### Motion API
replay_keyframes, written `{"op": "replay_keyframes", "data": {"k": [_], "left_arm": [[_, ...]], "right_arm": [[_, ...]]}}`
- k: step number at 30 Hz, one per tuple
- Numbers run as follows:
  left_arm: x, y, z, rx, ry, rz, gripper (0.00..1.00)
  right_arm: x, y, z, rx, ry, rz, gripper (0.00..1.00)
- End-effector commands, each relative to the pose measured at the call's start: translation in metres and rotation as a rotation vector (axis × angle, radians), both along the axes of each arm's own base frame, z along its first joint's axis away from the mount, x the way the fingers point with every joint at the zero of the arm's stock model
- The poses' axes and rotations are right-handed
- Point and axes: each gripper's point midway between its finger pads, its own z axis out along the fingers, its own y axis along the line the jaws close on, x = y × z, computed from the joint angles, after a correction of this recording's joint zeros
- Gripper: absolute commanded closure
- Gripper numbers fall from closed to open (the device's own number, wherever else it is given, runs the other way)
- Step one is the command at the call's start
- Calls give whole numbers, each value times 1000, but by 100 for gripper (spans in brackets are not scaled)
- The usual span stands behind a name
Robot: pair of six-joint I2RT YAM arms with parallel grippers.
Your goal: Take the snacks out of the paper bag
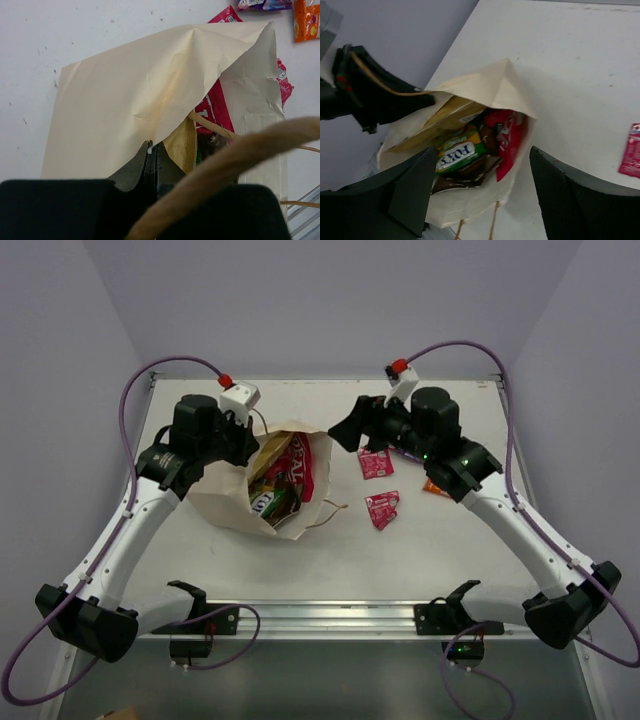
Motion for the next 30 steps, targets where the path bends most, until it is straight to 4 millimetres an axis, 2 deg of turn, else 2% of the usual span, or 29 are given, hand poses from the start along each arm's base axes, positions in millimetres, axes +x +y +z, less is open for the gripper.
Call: {"op": "replay_keyframes", "data": {"k": [1,2,4,5,7,8,12,15,18,20,25,28,30], "left_arm": [[-7,-1,-9,9,21,-14,100],[-7,-2,-9,6,20,-15,100],[-8,-2,-8,1,17,-14,100],[-8,-3,-8,-3,19,-11,100],[-8,-4,-5,-10,16,-12,100],[-8,-4,-4,-13,14,-10,100],[-7,-5,5,-28,-4,-2,100],[-6,-5,10,-36,-11,1,100],[-5,-5,13,-41,-18,10,100],[-6,-5,16,-47,-23,12,100],[-6,-4,23,-57,-41,18,100],[-7,-5,26,-63,-45,16,100],[-7,-3,27,-59,-50,19,100]], "right_arm": [[-20,29,-29,6,105,-2,23],[-33,47,-32,7,107,44,23],[-39,62,-44,-1,144,51,23],[-45,76,-62,-25,185,77,23],[-51,90,-78,-25,233,92,23],[-55,100,-95,-39,261,108,23],[-68,120,-134,-29,355,122,24],[-72,126,-160,-49,416,115,25],[-70,127,-174,-63,451,89,25],[-67,129,-176,-67,453,83,26],[-61,143,-192,-87,496,86,28],[-61,150,-202,-92,527,101,33],[-61,150,-206,-104,528,102,41]]}}
